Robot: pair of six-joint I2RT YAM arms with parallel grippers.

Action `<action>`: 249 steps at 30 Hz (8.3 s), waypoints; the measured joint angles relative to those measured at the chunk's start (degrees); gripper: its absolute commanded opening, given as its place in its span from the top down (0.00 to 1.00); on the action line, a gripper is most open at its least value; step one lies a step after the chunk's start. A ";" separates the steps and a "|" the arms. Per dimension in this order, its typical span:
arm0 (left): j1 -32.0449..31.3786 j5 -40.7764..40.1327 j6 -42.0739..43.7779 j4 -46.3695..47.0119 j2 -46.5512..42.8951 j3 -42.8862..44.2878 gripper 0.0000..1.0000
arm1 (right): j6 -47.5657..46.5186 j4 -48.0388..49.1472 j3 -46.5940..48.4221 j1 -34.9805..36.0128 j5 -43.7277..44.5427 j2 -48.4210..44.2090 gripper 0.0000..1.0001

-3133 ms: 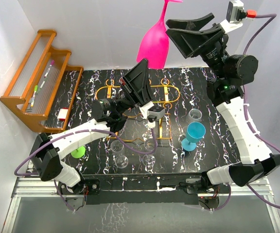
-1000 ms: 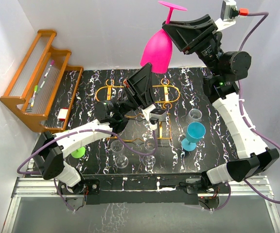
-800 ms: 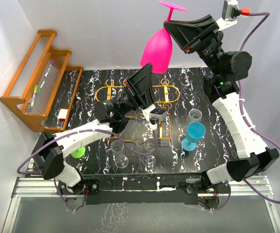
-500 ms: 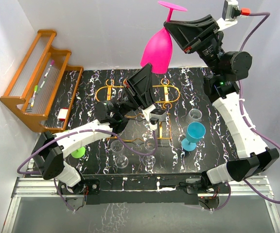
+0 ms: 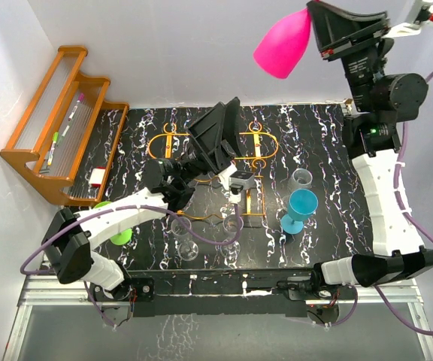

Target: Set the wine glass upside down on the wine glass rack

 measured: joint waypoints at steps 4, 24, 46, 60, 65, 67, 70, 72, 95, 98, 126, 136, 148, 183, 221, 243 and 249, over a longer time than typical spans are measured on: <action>0.00 -2.93 0.28 -1.99 -1.90 -0.09 0.26 | -6.21 -2.27 0.20 -1.68 4.76 -1.46 0.92; 4.79 -38.21 -2.89 -31.91 -6.80 20.76 0.03 | -38.38 -3.56 -43.21 -1.92 13.70 -15.54 0.92; 37.53 -55.76 -60.89 -100.48 -14.12 46.75 0.03 | -34.75 13.44 -37.99 -13.00 -11.89 7.06 0.92; 49.31 -47.36 -75.32 -112.24 -17.66 39.19 0.03 | -14.25 43.87 -42.69 -16.04 -13.27 12.83 0.92; 50.93 -46.07 -76.89 -113.13 -17.86 39.15 0.03 | -7.50 55.52 -37.62 -17.27 -20.20 22.67 0.92; 51.43 -45.57 -77.44 -113.18 -18.12 38.64 0.03 | -4.61 57.42 -35.91 -17.99 -22.47 26.34 0.92; 52.61 -44.70 -78.34 -113.55 -18.36 37.66 0.03 | 0.46 59.14 -34.64 -19.23 -27.50 30.25 0.92; 53.40 -44.06 -78.93 -113.96 -18.36 37.24 0.03 | 3.37 59.21 -34.25 -19.89 -30.69 31.78 0.92; 57.66 -37.90 -83.82 -116.69 -18.16 36.68 0.03 | 9.81 59.30 -24.26 -12.79 -44.76 38.07 0.92; 58.03 -36.85 -84.63 -117.37 -18.08 36.70 0.03 | 9.57 59.30 -24.30 -12.79 -44.39 38.05 0.92; 58.58 -30.53 -87.82 -121.17 -16.17 36.30 0.03 | -8.74 59.36 -34.29 -9.33 -39.60 32.02 0.92; 58.60 -30.25 -88.21 -121.17 -16.39 35.69 0.03 | -10.45 59.36 -34.58 -8.33 -40.24 29.81 0.92; 58.60 -29.24 -88.74 -121.22 -17.22 33.73 0.03 | -15.08 59.43 -42.49 -6.78 -37.97 20.13 0.92; 58.60 -27.30 -89.20 -121.55 -17.40 30.45 0.03 | -21.88 59.43 -50.18 -6.73 -38.93 15.04 0.92; 58.60 -27.30 -89.24 -122.57 -17.77 26.80 0.03 | -22.36 59.43 -54.62 -4.44 -39.98 12.41 0.72; 58.60 -23.65 -83.97 -130.94 -17.51 27.45 0.03 | -23.19 59.45 -55.80 -16.65 -35.23 10.27 0.01; 58.60 -21.24 -79.06 -140.56 -15.47 31.54 0.03 | -30.69 54.84 -55.80 -16.87 -25.77 6.64 0.02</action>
